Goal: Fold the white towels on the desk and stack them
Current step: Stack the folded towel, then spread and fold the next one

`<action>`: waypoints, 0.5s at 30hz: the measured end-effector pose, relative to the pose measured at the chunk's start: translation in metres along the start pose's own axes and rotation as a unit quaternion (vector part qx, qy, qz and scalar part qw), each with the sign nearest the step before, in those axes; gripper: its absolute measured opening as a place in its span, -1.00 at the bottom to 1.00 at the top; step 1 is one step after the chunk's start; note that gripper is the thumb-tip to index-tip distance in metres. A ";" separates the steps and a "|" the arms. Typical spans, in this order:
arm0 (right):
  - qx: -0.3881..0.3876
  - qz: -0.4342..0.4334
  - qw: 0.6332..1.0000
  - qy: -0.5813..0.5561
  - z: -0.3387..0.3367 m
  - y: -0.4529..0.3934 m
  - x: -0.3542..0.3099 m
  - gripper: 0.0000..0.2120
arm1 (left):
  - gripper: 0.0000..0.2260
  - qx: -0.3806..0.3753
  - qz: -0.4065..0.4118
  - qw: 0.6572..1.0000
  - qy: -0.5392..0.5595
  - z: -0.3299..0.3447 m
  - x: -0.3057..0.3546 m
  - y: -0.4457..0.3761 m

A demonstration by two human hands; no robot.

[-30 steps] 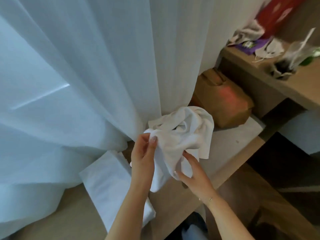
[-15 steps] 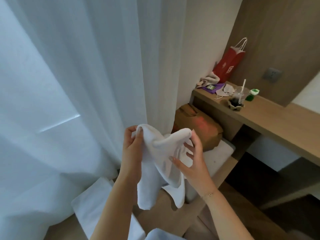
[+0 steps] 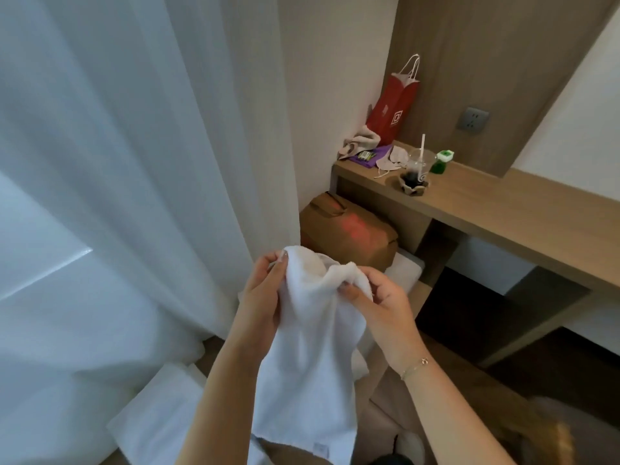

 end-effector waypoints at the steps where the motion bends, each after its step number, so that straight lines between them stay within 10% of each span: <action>1: 0.006 0.006 1.000 -0.018 -0.009 -0.005 0.000 -0.89 | -0.67 -0.001 -0.011 1.000 -0.024 0.012 -0.007 0.001; 7: 0.003 0.071 0.994 -0.084 -0.082 -0.049 0.022 -0.80 | -0.08 -0.046 -0.048 0.988 -0.139 0.118 -0.047 0.006; 15: -0.027 0.111 0.993 -0.040 -0.204 -0.104 0.049 -0.76 | -0.61 0.023 -0.078 0.979 -0.189 0.252 -0.081 0.003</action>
Point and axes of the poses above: each hand's wrist, its own y-axis away from the middle knuckle, its own z-axis out of the palm, x = y × z, the point moved 10 cm from there along -y, towards the middle knuckle, and after that the axes turned 9 degrees about x, right-handed, at the moved point
